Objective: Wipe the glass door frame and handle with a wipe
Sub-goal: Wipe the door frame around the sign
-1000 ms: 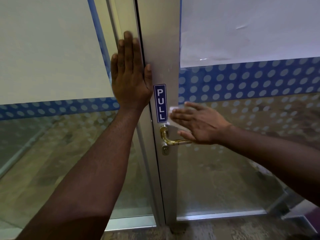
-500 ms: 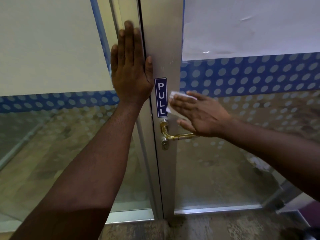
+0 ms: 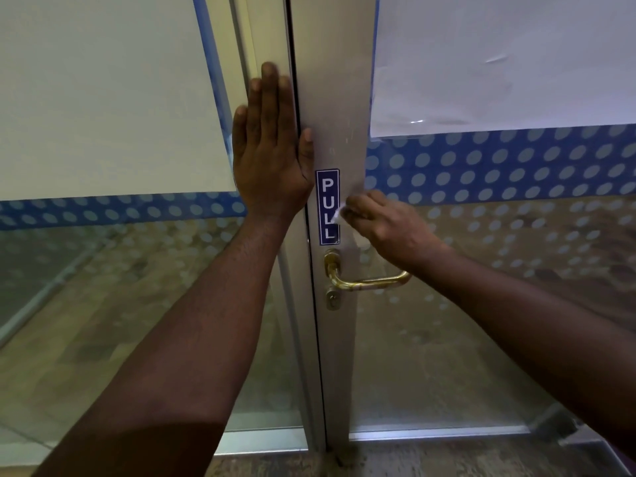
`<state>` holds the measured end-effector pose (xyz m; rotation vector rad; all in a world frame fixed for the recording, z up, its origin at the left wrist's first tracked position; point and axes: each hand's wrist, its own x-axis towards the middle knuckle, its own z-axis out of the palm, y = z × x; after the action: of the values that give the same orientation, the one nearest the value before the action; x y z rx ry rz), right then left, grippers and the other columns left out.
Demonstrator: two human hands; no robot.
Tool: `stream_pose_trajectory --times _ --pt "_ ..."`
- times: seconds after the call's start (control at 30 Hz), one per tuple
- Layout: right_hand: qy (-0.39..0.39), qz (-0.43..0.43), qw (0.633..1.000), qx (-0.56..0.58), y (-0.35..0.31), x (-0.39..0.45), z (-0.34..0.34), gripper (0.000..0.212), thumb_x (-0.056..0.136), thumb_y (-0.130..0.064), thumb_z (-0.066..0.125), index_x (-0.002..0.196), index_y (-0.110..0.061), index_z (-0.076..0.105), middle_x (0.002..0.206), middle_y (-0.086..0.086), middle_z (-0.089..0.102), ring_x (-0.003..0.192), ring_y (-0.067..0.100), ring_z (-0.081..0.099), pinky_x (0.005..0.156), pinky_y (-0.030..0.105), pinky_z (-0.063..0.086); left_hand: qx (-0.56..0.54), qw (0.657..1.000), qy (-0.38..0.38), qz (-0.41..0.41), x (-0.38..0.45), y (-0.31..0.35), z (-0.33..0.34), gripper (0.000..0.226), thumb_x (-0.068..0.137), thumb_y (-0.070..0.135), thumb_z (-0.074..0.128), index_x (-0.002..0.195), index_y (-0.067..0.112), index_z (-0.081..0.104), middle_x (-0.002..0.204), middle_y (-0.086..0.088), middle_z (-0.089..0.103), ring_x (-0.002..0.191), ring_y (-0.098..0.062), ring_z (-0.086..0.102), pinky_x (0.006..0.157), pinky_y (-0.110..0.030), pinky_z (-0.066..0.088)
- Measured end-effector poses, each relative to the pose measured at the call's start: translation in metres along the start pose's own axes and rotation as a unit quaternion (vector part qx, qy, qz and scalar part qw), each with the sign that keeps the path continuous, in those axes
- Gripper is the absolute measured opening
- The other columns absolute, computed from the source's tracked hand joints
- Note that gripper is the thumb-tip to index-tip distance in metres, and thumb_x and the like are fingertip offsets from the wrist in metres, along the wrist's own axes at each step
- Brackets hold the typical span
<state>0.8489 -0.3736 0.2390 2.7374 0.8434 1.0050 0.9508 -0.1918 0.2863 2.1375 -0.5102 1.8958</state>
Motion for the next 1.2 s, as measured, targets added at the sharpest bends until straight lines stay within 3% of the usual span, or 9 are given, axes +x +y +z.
stream_pose_trajectory --times 0.2,0.37,0.5,0.7,0.77,0.9,0.97,1.1,1.2 --pt "-0.120 0.000 0.992 0.044 -0.004 -0.014 0.014 0.043 0.098 -0.036 0.023 0.125 -0.017 0.050 0.117 0.002 0.051 0.084 0.008 0.046 0.068 0.022 0.039 -0.002 1.000 -0.005 -0.001 0.000 0.002 -0.001 0.057 0.106 0.037 0.033 0.152 0.003 0.028 0.159 -0.018 0.030 0.149 -0.029 0.021 0.124 -0.035 0.005" --pt "-0.016 0.011 1.000 -0.002 0.009 0.003 -0.002 0.024 0.097 -0.017 0.048 0.112 -0.005 0.062 0.102 0.009 0.058 0.080 0.018 0.054 0.056 0.025 0.046 0.005 1.000 -0.001 -0.001 0.001 0.001 -0.001 0.057 0.105 0.036 0.036 0.151 0.003 0.029 0.158 -0.019 0.032 0.148 -0.030 0.023 0.123 -0.036 0.007" --pt "-0.108 -0.033 0.993 0.038 -0.004 -0.021 0.014 0.025 0.102 -0.032 0.033 0.114 -0.020 0.050 0.110 0.000 0.049 0.077 0.008 0.044 0.066 0.022 0.034 0.000 1.000 -0.006 -0.003 0.000 0.002 -0.002 0.057 0.105 0.035 0.036 0.152 0.004 0.028 0.158 -0.018 0.031 0.148 -0.030 0.022 0.124 -0.037 0.008" --pt "0.011 0.064 0.998 -0.026 0.013 0.023 -0.017 0.041 0.101 -0.028 0.029 0.119 -0.007 0.059 0.110 0.009 0.057 0.088 0.020 0.055 0.059 0.024 0.041 0.001 1.000 -0.001 -0.003 0.001 0.002 0.000 0.056 0.105 0.035 0.036 0.151 0.004 0.027 0.158 -0.019 0.031 0.148 -0.030 0.022 0.123 -0.037 0.007" --pt "-0.009 0.059 0.998 0.004 0.006 0.018 -0.008 0.041 0.101 -0.030 0.027 0.119 -0.011 0.058 0.109 0.005 0.055 0.080 0.013 0.051 0.059 0.022 0.035 -0.004 1.000 0.001 -0.001 0.001 0.001 0.000 0.056 0.106 0.035 0.034 0.151 0.003 0.028 0.157 -0.019 0.031 0.148 -0.030 0.023 0.124 -0.038 0.008" --pt "-0.101 0.008 0.992 0.076 -0.009 -0.010 0.013 0.028 0.102 -0.030 0.034 0.123 -0.019 0.051 0.115 0.000 0.051 0.079 0.005 0.046 0.074 0.026 0.048 -0.011 1.000 -0.002 0.001 0.000 0.002 -0.001 0.055 0.106 0.033 0.032 0.152 0.003 0.028 0.158 -0.019 0.031 0.148 -0.030 0.022 0.124 -0.037 0.008" --pt "-0.062 0.039 0.994 0.086 -0.003 0.003 0.001 0.025 0.100 -0.025 0.043 0.119 -0.015 0.057 0.109 0.003 0.055 0.079 0.009 0.051 0.067 0.028 0.052 -0.010 1.000 -0.003 -0.001 -0.001 0.002 -0.001 0.055 0.106 0.033 0.033 0.152 0.003 0.028 0.158 -0.019 0.031 0.148 -0.031 0.022 0.124 -0.037 0.008" --pt "0.124 0.043 0.991 -0.037 0.008 0.035 -0.011 0.019 0.091 -0.011 0.065 0.105 0.000 0.068 0.098 0.016 0.065 0.086 0.024 0.062 0.058 0.026 0.049 -0.012 1.000 0.004 0.000 -0.001 0.001 0.001 0.054 0.106 0.032 0.032 0.151 0.003 0.029 0.158 -0.019 0.031 0.148 -0.030 0.022 0.124 -0.037 0.008" --pt "0.160 0.043 0.985 -0.052 0.003 0.038 -0.007 0.018 0.092 -0.011 0.063 0.105 0.001 0.068 0.099 0.017 0.067 0.089 0.026 0.063 0.058 0.028 0.053 -0.024 1.000 0.004 0.003 -0.001 0.001 0.001 0.053 0.106 0.031 0.032 0.151 0.003 0.028 0.158 -0.019 0.031 0.148 -0.030 0.022 0.124 -0.038 0.009"
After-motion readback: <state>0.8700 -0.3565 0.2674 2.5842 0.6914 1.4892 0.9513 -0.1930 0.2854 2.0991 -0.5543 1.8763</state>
